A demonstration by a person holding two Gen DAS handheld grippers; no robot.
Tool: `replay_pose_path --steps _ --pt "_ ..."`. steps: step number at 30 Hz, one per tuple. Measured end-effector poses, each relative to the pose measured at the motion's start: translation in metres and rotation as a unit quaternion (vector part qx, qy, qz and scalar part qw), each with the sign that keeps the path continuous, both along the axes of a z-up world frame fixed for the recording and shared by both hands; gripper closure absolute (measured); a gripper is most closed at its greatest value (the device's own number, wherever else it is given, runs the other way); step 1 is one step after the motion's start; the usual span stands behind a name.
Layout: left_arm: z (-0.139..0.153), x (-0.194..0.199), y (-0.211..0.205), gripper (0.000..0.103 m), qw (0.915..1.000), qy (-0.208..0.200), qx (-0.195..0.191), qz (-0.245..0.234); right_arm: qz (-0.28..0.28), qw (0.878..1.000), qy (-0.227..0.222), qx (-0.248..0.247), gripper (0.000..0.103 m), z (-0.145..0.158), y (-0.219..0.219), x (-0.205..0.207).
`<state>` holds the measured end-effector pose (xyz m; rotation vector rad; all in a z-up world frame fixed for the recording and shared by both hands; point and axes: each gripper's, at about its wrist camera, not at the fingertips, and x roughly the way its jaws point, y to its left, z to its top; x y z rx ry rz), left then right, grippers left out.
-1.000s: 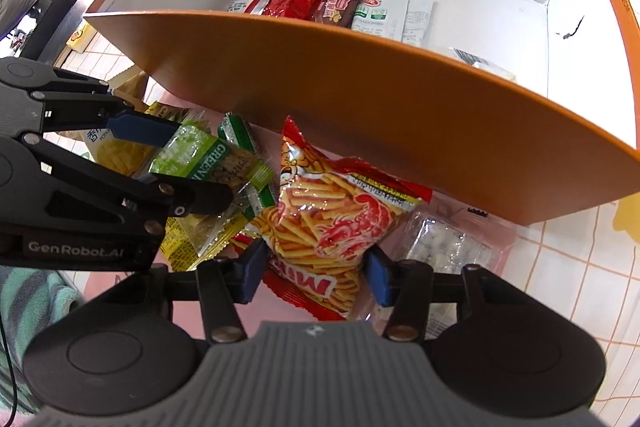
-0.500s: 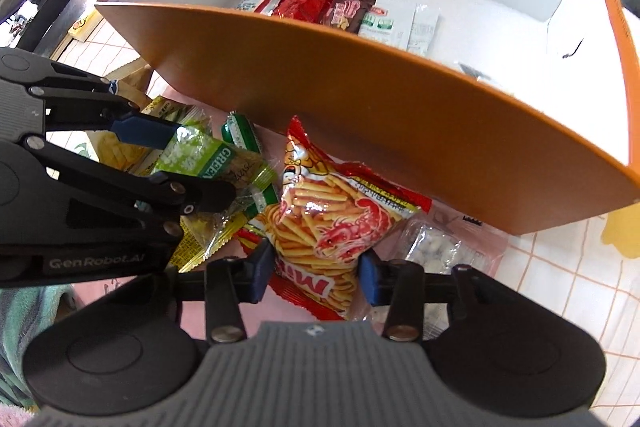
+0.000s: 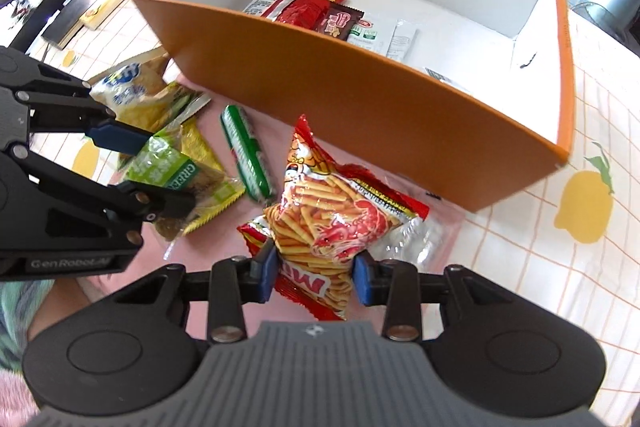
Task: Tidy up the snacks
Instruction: 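Close the left tool on the green raisin bag while the right tool closes on the Mimi bag, then lift and carry the raisin bag and Mimi bag with both tools over the box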
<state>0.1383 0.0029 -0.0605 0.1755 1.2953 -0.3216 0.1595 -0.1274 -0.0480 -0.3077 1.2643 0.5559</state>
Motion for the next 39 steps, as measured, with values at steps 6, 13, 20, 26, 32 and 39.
replay_pose_path --steps 6,13,20,26,32,39 --pt "0.022 -0.019 -0.01 0.057 0.9997 -0.015 0.003 -0.018 0.028 0.999 -0.019 -0.007 0.068 0.022 -0.009 -0.026" --pt "0.057 -0.037 -0.019 0.057 0.998 -0.051 0.008 -0.037 0.053 0.997 -0.047 -0.021 0.068 0.052 -0.018 -0.052" --pt "0.091 -0.039 -0.018 0.057 0.9956 -0.087 0.012 -0.031 0.053 0.995 -0.078 -0.022 0.068 0.089 -0.028 -0.058" --pt "0.114 -0.026 -0.012 0.057 0.9934 -0.114 0.009 -0.013 0.044 0.994 -0.099 -0.026 0.068 0.114 -0.033 -0.047" --pt "0.13 -0.004 -0.003 0.057 0.9905 -0.137 0.0 0.011 0.033 0.992 -0.121 -0.023 0.068 0.134 -0.029 -0.024" --pt "0.136 0.031 0.003 0.057 0.9877 -0.152 -0.007 0.035 0.024 0.99 -0.134 -0.028 0.068 0.142 -0.013 0.013"
